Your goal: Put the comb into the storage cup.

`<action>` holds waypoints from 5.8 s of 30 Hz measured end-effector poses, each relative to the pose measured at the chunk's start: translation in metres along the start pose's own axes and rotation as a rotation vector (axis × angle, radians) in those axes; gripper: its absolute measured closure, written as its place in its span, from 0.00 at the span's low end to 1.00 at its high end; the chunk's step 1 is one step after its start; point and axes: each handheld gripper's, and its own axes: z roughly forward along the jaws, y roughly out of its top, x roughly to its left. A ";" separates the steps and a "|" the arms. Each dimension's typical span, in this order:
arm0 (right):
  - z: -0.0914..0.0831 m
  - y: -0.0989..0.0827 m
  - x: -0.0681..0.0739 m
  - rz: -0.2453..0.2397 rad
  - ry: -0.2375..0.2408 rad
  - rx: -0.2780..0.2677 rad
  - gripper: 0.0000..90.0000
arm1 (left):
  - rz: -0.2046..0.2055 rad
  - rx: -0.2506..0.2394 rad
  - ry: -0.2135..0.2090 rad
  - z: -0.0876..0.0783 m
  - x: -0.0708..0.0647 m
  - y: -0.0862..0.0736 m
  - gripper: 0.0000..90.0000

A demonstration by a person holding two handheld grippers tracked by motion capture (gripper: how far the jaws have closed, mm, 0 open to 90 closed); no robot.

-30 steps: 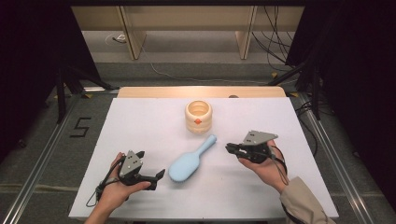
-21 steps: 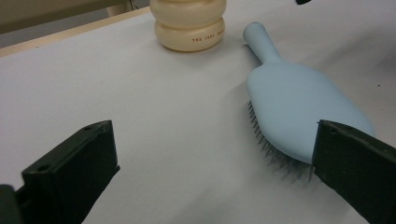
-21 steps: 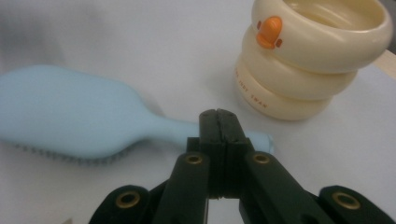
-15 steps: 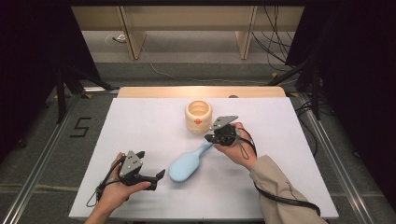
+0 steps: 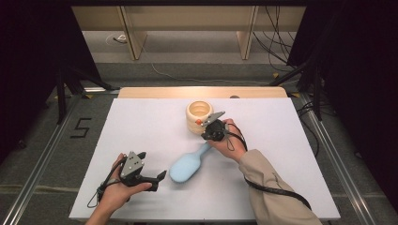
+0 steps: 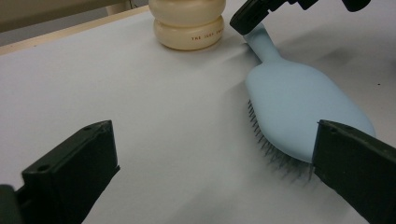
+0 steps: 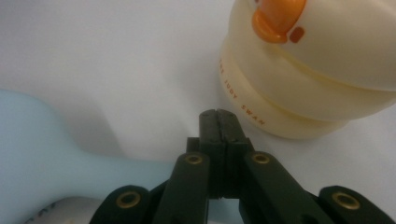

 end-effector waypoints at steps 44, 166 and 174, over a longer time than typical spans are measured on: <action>-0.001 -0.014 0.004 0.083 0.020 0.231 1.00 | -0.007 -0.006 0.015 0.000 0.000 0.000 0.00; -0.063 -0.018 0.068 0.012 0.165 0.265 0.24 | -0.017 -0.001 0.026 0.000 0.001 -0.001 0.01; -0.047 -0.010 0.071 -0.011 0.178 0.330 0.24 | -0.017 0.000 0.025 0.000 0.001 -0.001 0.01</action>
